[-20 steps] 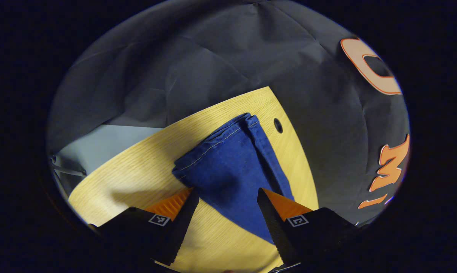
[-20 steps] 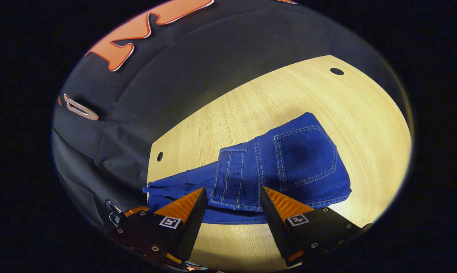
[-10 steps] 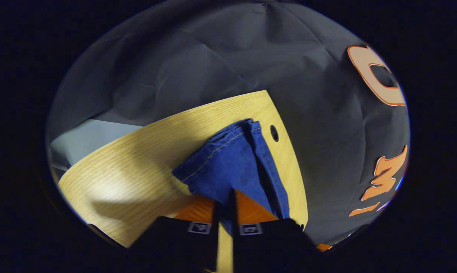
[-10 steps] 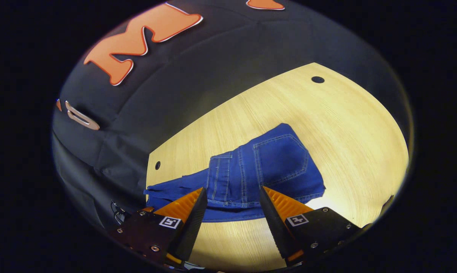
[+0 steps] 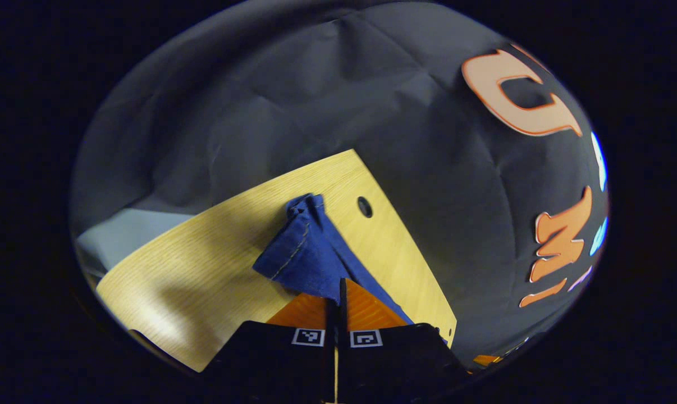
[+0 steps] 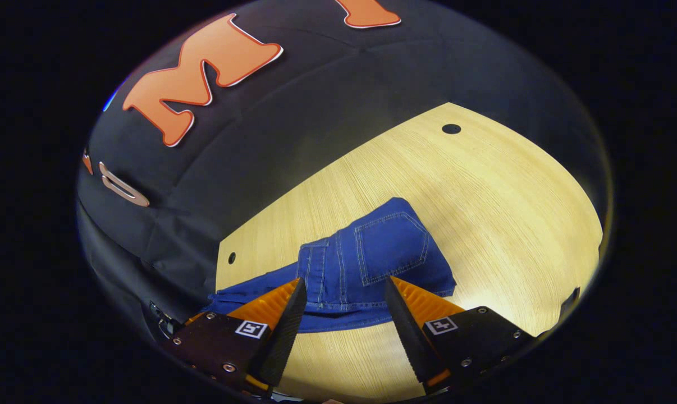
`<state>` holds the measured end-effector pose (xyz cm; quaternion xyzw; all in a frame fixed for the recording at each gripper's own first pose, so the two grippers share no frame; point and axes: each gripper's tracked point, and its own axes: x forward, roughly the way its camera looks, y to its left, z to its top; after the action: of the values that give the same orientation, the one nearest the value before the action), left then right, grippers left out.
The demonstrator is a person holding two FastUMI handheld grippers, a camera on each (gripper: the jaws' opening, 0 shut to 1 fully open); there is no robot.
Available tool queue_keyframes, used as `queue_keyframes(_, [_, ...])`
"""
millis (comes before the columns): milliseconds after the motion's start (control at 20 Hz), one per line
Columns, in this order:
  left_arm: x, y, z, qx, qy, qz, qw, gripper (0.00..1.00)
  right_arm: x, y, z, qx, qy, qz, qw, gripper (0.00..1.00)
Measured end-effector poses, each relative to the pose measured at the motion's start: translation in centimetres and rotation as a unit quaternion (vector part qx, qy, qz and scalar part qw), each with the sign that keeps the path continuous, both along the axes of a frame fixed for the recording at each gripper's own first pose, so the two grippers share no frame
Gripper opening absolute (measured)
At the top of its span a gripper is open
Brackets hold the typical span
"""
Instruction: Grasp the waist and the cuffs of the jeans and fold them to make the two legs overlap; first hold the waist and fold one-third of the jeans toward the cuffs, then hold the cuffs and fold the remaining one-third in the same direction to finish folding.
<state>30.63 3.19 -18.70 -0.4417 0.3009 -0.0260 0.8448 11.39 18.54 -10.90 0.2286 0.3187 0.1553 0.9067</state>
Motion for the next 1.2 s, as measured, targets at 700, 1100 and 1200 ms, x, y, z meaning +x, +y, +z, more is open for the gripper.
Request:
queue_keyframes(700, [-2.2, -12.8, 18.2, 0.115, -0.161, -0.094, 0.976, 0.02, 3.1, -4.0, 2.3, -0.028, -0.059, 0.026, 0.998, 0.98])
queue_keyframes(1100, [-2.9, -26.7, 23.3, 0.135, -0.211, -0.185, 0.950, 0.02, 3.0, -6.2, 2.9, -0.052, -0.090, 0.046, 0.994, 0.98])
queue_keyframes(1200, [-3.2, -29.9, 23.5, 0.139, -0.214, -0.206, 0.945, 0.02, 3.2, -6.8, 3.1, -0.057, -0.099, 0.048, 0.992, 0.98])
